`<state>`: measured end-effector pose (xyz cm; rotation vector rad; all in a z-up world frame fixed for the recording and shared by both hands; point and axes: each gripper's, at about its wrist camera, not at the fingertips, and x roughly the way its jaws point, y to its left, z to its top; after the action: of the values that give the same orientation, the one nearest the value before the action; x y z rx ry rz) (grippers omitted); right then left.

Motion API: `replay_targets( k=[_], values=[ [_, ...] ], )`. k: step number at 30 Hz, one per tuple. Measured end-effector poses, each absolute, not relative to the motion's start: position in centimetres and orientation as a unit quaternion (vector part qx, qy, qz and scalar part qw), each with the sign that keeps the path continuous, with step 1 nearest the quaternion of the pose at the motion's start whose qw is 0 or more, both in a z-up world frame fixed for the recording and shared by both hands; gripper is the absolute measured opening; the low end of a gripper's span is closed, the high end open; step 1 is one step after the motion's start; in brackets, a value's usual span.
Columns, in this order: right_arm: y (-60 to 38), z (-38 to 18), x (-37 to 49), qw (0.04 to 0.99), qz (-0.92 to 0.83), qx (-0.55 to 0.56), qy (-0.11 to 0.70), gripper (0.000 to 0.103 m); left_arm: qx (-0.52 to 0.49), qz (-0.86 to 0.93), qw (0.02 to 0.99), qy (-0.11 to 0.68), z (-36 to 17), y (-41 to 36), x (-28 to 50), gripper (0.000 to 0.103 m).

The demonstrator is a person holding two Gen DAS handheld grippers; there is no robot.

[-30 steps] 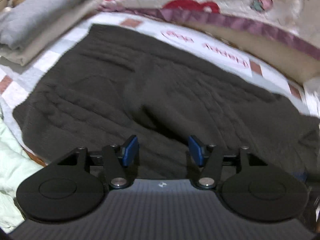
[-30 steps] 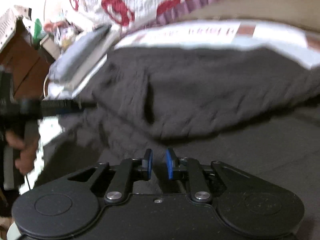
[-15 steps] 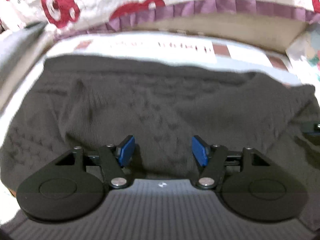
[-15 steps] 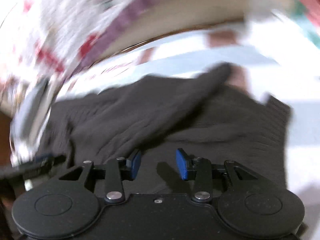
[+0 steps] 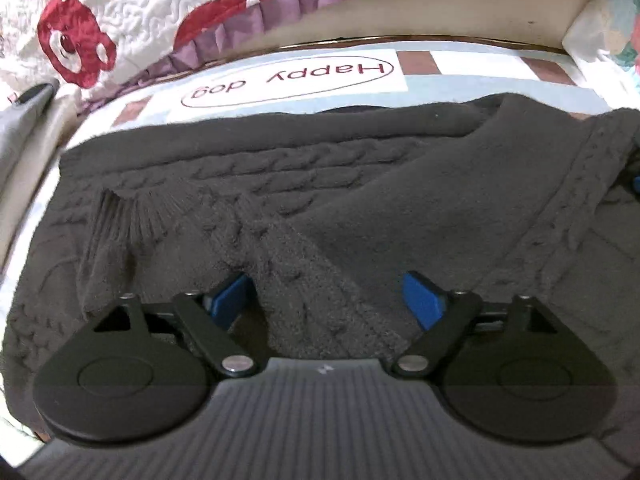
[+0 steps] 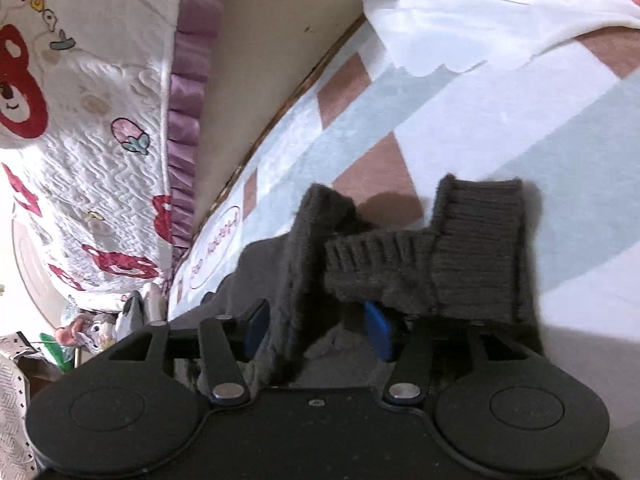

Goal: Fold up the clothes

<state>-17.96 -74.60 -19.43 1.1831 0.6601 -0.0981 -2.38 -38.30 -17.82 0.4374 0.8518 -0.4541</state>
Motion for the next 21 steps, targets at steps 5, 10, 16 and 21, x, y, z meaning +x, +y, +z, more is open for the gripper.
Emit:
replay_targets(
  k=[5,10,16,21],
  values=[
    [-75.0,-19.8,-18.0,0.776,-0.037,0.555,0.296,0.062,0.246,-0.208,0.876,0.359,-16.5,-37.9,-2.6,0.010],
    [-75.9,-20.5,-18.6,0.765,-0.027,0.579,0.281,0.062,0.203,-0.163,0.917,0.301,-12.4,-33.0,-5.4,0.009],
    [-76.1,-20.6,-18.6,0.759,-0.028,0.588,0.279,0.063,0.158,-0.141,0.903,0.374,-13.1,-29.0,-6.0,0.010],
    [-76.4,-21.0,-18.9,0.749,-0.029,0.606,0.267,0.063,0.125,-0.146,0.884,0.426,-14.0,-27.5,-5.5,0.021]
  ],
)
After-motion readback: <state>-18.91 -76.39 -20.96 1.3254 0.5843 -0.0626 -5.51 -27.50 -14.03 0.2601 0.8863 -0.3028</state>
